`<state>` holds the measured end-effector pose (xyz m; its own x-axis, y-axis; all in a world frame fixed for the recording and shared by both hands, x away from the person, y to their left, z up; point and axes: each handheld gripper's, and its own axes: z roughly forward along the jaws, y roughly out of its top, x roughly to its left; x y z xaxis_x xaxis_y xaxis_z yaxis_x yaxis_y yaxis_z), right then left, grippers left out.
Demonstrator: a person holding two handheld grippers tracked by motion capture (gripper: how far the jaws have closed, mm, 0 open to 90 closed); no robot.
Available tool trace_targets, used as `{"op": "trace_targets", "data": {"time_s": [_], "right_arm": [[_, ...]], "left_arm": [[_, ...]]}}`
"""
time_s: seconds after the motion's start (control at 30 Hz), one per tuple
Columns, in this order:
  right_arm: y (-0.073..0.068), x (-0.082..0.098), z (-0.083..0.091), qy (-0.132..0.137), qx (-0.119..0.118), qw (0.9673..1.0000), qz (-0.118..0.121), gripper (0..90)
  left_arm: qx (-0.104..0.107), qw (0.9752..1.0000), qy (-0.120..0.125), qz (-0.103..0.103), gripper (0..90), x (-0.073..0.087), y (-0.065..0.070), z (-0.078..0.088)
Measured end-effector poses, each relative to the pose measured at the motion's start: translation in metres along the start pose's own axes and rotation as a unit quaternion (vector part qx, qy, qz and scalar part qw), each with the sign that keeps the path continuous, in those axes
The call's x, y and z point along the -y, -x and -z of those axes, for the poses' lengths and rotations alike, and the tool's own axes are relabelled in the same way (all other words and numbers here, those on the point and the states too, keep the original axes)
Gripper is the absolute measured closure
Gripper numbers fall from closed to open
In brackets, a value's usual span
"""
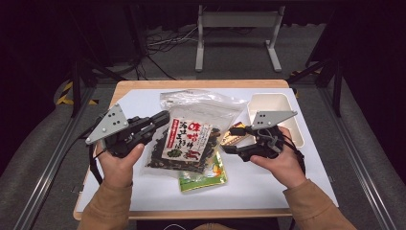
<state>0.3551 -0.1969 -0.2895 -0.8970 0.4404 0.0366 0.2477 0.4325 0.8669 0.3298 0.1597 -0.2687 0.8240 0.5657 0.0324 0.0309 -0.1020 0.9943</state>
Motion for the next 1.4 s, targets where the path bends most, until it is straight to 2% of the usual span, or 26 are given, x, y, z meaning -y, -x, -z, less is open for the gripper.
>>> {"op": "trace_targets", "data": {"time_s": [0.1,0.2,0.23,0.27,0.33,0.43,0.63,0.8,0.97,1.1,1.13,1.3,1.4], "right_arm": [[0.001,-0.004,-0.002,0.001,-0.010,0.9999,-0.005,38.3],[-0.001,-0.009,-0.004,0.004,-0.018,0.9998,-0.003,42.3],[-0.002,-0.012,-0.003,0.006,-0.022,0.9997,-0.004,47.9],[-0.002,-0.012,-0.003,0.006,-0.022,0.9997,-0.004,47.9],[-0.002,-0.015,-0.003,0.007,-0.023,0.9997,-0.004,54.3],[-0.003,-0.018,-0.001,0.006,-0.026,0.9996,-0.004,69.9],[-0.005,-0.021,0.002,-0.007,-0.017,0.9998,-0.006,80.7],[-0.005,-0.025,0.008,-0.010,-0.006,0.9998,-0.013,82.9],[-0.008,-0.028,0.011,-0.020,-0.009,0.9995,-0.022,83.7],[-0.008,-0.030,0.012,-0.023,-0.001,0.9994,-0.024,84.2],[-0.007,-0.031,0.013,-0.026,0.000,0.9991,-0.034,84.6],[-0.005,-0.034,0.016,-0.029,-0.006,0.9986,-0.044,84.9],[-0.003,-0.035,0.020,-0.032,-0.002,0.9983,-0.049,85.1]], "left_arm": [[0.005,1.0000,-0.001,-0.003,86.9,0.001,0.002,-0.002],[0.010,0.9999,0.001,-0.006,86.8,0.001,0.003,-0.003],[0.013,0.9999,0.000,-0.007,86.8,0.002,0.003,-0.004],[0.015,0.9999,-0.002,-0.007,86.8,0.002,0.004,-0.005],[0.017,0.9998,-0.003,-0.007,86.8,0.003,0.004,-0.007],[0.018,0.9998,-0.005,-0.007,86.8,0.004,0.004,-0.008],[0.014,0.9998,-0.008,-0.011,86.5,0.004,0.004,-0.009],[0.013,0.9998,-0.010,-0.009,86.2,0.005,0.004,-0.010],[0.007,0.9999,-0.007,-0.006,85.6,0.006,0.004,-0.010],[0.007,0.9999,-0.010,-0.003,85.0,0.007,0.003,-0.012],[0.009,0.9999,-0.010,-0.002,84.4,0.008,0.002,-0.013],[0.006,0.9999,-0.008,-0.013,82.2,0.008,0.004,-0.012],[0.010,0.9998,-0.011,-0.009,79.3,0.008,0.003,-0.010]]}}
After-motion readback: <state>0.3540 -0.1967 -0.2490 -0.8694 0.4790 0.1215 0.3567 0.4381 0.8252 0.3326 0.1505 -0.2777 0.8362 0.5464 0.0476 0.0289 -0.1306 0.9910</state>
